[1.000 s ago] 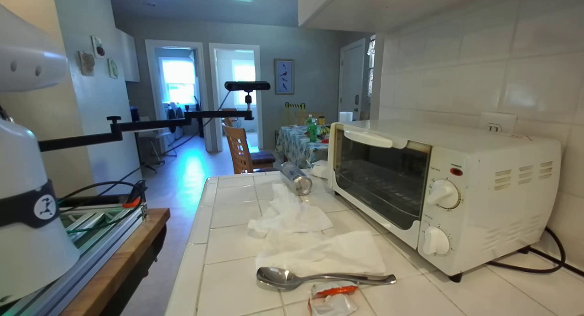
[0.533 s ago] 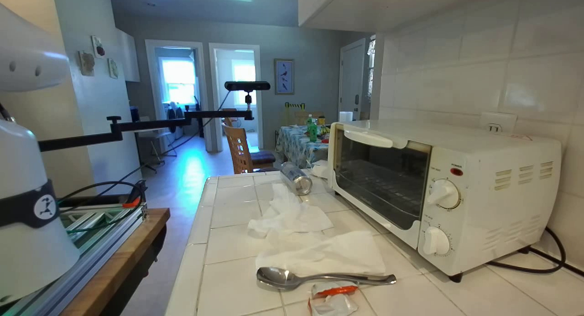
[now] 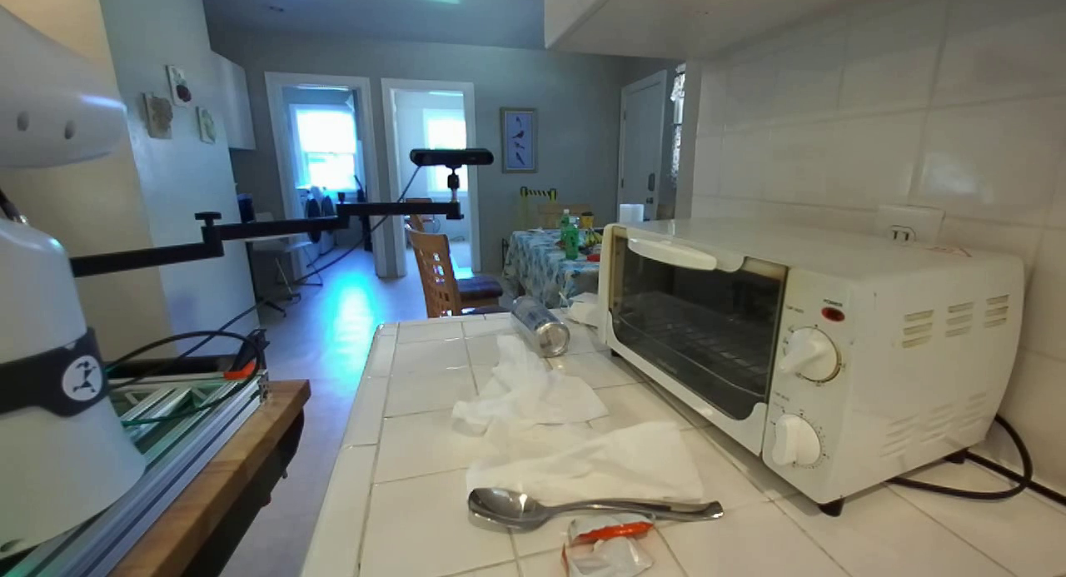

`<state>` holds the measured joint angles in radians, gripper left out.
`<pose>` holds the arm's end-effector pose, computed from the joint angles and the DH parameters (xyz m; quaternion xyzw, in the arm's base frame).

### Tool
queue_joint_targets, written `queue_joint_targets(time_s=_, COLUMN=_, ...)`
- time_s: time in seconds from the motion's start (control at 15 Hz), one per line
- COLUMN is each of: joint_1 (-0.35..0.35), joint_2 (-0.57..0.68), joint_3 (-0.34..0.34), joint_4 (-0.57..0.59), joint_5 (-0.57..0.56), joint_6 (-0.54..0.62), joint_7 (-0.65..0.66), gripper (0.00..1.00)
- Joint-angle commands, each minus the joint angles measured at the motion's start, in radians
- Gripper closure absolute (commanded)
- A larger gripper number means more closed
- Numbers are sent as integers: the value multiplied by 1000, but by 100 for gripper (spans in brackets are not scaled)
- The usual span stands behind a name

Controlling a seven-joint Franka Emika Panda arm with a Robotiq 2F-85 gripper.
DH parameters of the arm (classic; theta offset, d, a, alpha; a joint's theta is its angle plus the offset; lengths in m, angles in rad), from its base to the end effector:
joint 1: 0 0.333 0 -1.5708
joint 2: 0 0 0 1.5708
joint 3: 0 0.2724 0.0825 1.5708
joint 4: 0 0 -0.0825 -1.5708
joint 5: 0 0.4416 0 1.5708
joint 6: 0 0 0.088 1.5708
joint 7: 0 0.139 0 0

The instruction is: Open the right door of the cabinet above the toaster oven.

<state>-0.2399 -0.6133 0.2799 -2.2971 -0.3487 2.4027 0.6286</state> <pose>0.5217 0.0251 0.5792 0.8976 -0.1835 0.3839 0.1155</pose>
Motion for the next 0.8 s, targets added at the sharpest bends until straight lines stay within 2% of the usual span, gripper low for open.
queue_joint_targets(time_s=0.0, joint_1=0, joint_2=-51, joint_3=-5, joint_4=-30, joint_5=-15, joint_6=-46, joint_7=17, gripper=87)
queue_joint_targets(time_s=0.73, joint_1=19, joint_2=-202, joint_3=-24, joint_4=-94, joint_5=-1, joint_6=-211, joint_7=16, gripper=86)
